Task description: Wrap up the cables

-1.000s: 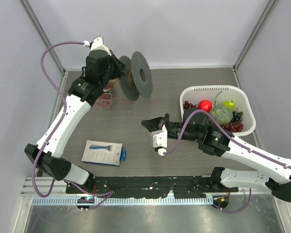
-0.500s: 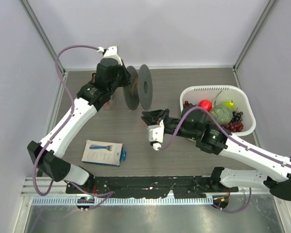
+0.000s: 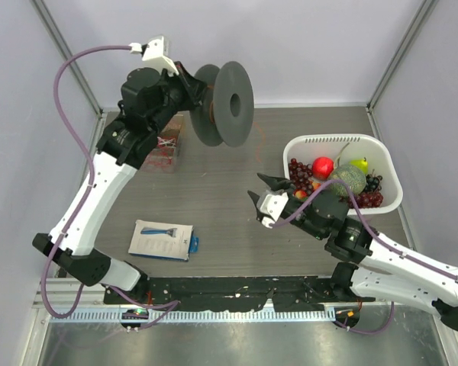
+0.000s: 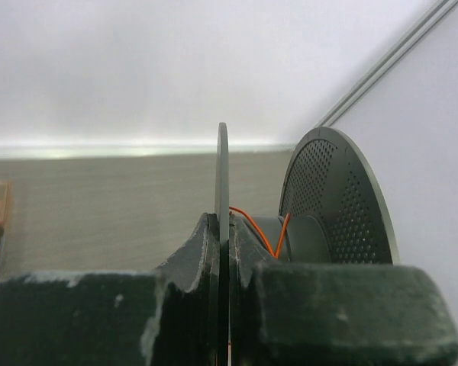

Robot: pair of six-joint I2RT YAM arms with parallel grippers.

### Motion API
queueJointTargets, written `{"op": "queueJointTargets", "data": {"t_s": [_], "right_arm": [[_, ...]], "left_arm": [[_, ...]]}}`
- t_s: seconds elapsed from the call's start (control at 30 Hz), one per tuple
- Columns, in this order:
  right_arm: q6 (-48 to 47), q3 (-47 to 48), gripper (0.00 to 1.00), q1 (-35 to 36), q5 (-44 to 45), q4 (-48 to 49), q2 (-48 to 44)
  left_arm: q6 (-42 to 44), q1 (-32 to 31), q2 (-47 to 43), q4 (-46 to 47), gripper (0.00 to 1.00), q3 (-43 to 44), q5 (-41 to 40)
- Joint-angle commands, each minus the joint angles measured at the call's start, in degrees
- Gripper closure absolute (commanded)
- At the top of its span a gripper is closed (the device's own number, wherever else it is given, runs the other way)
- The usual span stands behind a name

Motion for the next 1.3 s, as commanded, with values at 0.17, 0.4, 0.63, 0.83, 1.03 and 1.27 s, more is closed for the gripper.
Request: {"op": "queueJointTargets", "data": {"t_s": [0.17,0.4,0.63,0.83,1.03,1.27], "right_arm": [[-14.3,-14.6,0.43,0.0,3.9,7.6,-5.1],[-33.0,-17.2,0.43,0.0,-2.2,14.3,-1.7],[-47.3,-18.7,0.43,0.0,-0.4,29.0,8.1],[-56.0,-18.6,0.41,0.1,3.4,39.4,15.4],[-57.7,-16.7,0.40,0.0,1.8,42.3,18.2],[-59.2,-15.1,0.40,0.0,-0.6,41.7,20.4]], "left_arm": [[-5.1,0.0,0.4,3.5,1.00,11.6,4.2],[-5.9,0.0,-0.2,4.3,1.00,11.3,6.1],[-7.5,-0.2,-0.9,4.6,1.00,9.9,7.2],[-7.8,-1.0,-1.7,4.6,1.00,8.1,8.1],[-8.2,-1.2,-2.6,5.0,1.00,6.3,8.1],[-8.7,-1.4,-3.0,5.2,1.00,5.4,8.1]]}}
